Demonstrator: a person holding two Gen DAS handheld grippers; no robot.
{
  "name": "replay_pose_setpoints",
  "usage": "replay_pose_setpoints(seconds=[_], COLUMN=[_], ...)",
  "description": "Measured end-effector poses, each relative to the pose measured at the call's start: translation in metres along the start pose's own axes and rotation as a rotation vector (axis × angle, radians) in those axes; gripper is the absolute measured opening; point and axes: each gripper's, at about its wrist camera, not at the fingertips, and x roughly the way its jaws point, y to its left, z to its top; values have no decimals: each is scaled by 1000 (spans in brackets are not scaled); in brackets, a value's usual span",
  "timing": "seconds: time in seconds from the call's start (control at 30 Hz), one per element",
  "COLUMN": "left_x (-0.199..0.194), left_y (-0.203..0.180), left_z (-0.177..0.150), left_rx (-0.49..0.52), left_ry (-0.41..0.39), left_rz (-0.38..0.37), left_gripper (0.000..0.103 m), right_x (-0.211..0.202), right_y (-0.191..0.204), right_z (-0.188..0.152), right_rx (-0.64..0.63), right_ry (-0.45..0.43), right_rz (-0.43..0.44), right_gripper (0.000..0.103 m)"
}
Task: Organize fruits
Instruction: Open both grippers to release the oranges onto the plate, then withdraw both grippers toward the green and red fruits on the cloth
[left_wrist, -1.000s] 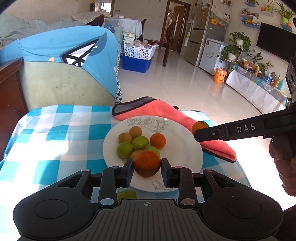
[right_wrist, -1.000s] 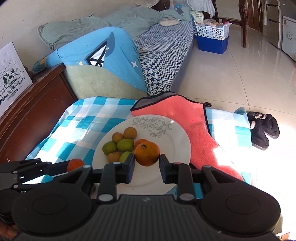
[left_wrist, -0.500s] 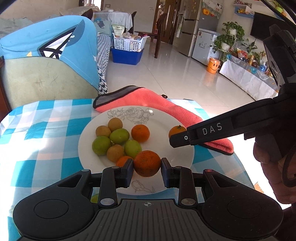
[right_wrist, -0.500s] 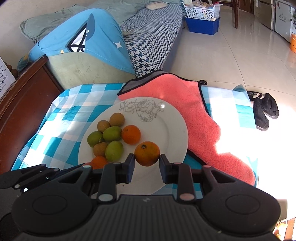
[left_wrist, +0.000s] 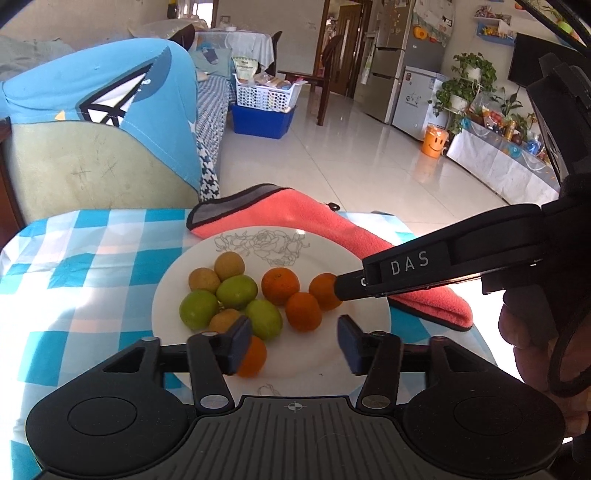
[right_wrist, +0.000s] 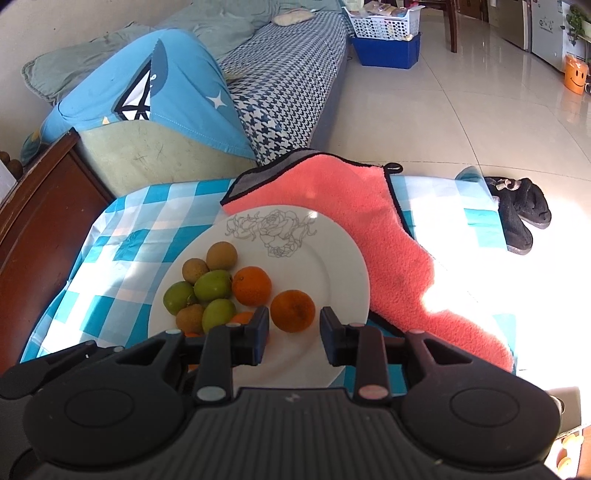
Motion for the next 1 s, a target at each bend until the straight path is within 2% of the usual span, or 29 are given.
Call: replay_pose_setpoints(seconds=[0.07, 0.17, 0.5, 0.7, 1.0], left_x=[-5, -12, -53, -78, -104], left_y=[0, 1, 29, 52, 71], left_z=[2, 6, 19, 22, 7], left_rx=[8, 6, -31, -65, -75], left_ry=[-12, -4, -24, -46, -35], left_rz=[14, 34, 109, 148, 182], left_gripper=[60, 68, 77, 80, 82], right_x=[-1, -4, -19, -28, -36], right_y=[0, 2, 10, 20, 36], right_z=[1, 1, -2, -8, -20], right_rx=[4, -4, -32, -48, -90], right_ry=[-6, -14, -39, -46, -56], right_rz=[-1, -2, 14, 40, 65], right_gripper=[32, 33, 36, 37, 37])
